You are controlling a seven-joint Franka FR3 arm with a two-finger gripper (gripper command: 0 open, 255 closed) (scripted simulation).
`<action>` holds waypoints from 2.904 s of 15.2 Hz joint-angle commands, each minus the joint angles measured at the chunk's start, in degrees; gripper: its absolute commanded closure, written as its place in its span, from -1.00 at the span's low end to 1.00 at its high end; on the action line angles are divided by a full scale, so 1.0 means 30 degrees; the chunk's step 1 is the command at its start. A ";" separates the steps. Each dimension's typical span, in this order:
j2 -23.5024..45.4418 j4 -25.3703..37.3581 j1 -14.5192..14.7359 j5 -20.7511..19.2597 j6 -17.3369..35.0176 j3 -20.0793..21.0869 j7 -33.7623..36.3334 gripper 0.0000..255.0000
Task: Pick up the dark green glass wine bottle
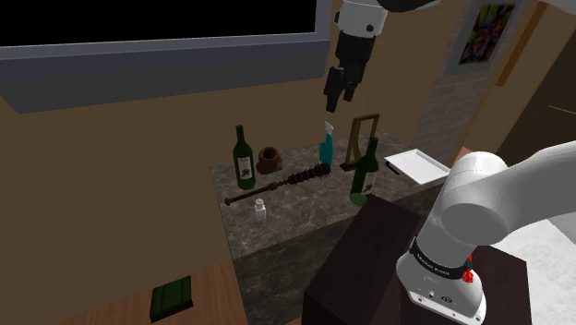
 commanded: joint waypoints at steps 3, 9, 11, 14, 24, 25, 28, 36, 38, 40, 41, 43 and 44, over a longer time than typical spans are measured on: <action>0.0151 -0.0530 -0.0320 -0.0366 0.0368 -0.0718 -0.0617 -1.00; 0.1079 -0.1732 -0.1359 -0.1537 0.1593 -0.2896 -0.2464 -1.00; 0.1555 -0.1997 -0.1719 -0.1931 0.2045 -0.3626 -0.3081 -1.00; 0.2428 -0.2264 -0.2248 -0.2502 0.2760 -0.4727 -0.4007 -1.00; 0.6668 -0.1974 -0.3668 -0.3856 0.5374 -0.8447 -0.7175 -1.00; 0.7199 -0.1845 -0.3770 -0.3905 0.5643 -0.8820 -0.7514 -1.00; 0.8907 -0.1352 -0.4042 -0.3900 0.6443 -0.9923 -0.8589 -1.00; 1.0472 -0.2191 -0.4021 -0.3607 0.8672 -1.0571 -0.9151 -1.00; 1.0572 -0.2266 -0.4013 -0.3578 0.8840 -1.0600 -0.9178 -1.00; 1.0640 -0.2225 -0.3984 -0.3539 0.8861 -1.0593 -0.9173 1.00; 1.0649 -0.2212 -0.3983 -0.3534 0.8857 -1.0596 -0.9179 1.00; 1.0644 -0.2219 -0.3983 -0.3537 0.8859 -1.0593 -0.9174 1.00; 1.0658 -0.2209 -0.3984 -0.3531 0.8862 -1.0601 -0.9187 1.00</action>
